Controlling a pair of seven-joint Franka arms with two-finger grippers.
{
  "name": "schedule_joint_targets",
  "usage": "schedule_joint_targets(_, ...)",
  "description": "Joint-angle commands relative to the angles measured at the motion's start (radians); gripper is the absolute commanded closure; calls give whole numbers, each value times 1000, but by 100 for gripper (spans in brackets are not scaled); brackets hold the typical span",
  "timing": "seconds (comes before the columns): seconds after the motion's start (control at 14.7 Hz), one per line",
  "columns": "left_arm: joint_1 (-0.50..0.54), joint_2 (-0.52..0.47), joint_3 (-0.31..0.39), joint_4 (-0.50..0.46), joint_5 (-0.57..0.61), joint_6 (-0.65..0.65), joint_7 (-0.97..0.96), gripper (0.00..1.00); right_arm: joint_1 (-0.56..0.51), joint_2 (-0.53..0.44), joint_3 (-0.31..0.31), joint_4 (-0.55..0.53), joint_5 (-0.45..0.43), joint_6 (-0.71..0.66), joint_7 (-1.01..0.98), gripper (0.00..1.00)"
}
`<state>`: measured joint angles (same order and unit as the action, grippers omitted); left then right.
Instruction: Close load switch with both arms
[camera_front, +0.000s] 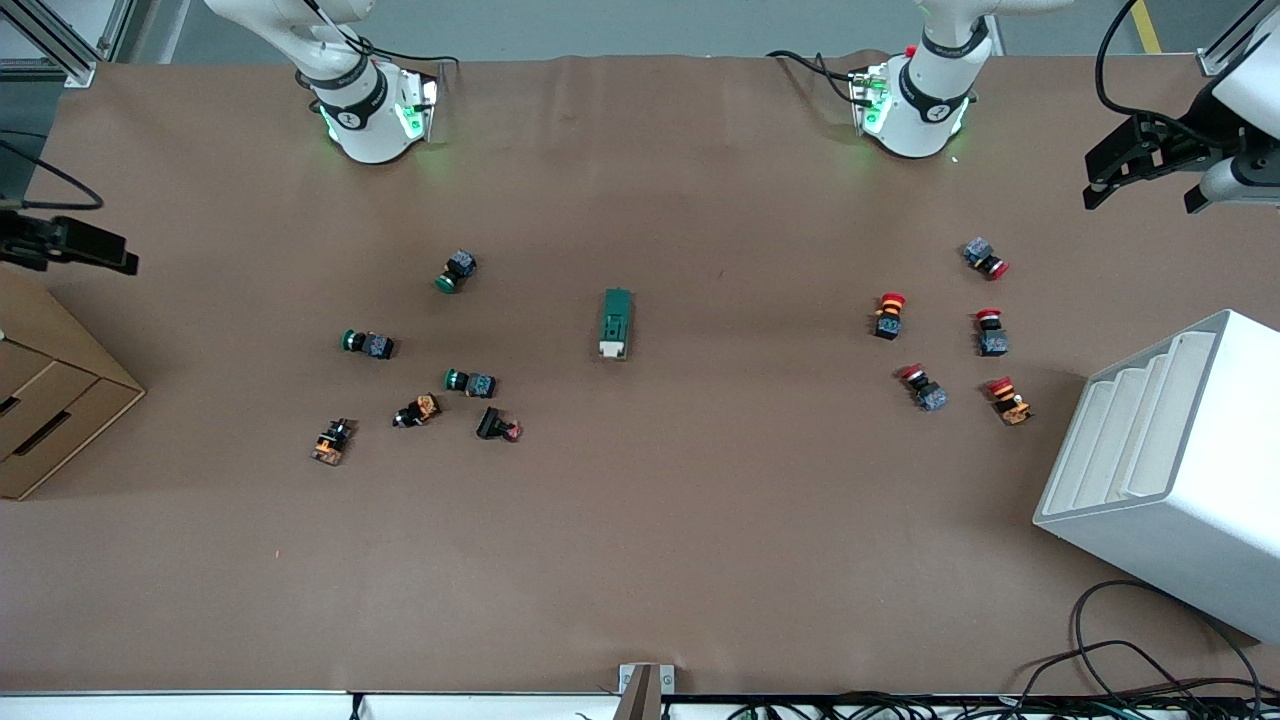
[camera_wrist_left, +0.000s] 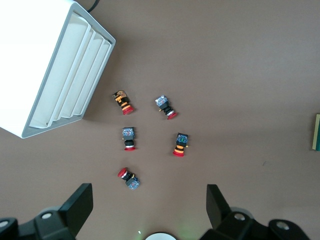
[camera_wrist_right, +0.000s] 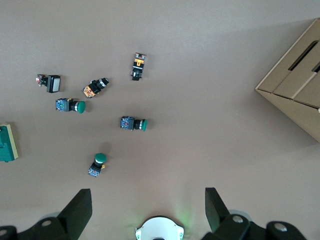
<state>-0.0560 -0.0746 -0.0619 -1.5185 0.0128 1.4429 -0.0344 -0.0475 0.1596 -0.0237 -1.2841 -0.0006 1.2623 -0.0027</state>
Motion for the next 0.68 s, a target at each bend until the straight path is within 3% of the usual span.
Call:
schedule_joint_targets(0.0,-13,-53,7,-80,-10,40,16,0,-20,-80,19,-101,-3,18,-7,0)
schedule_joint_targets(0.41,-10,-41,7,-63,-13,37,8,0,-6,-170,19,-190,-10,28,-7,0)
schedule_joint_targets(0.61,11,-4,1,-11,-16,34,4,0,0,-209,19,-213,-10,26,-7,0)
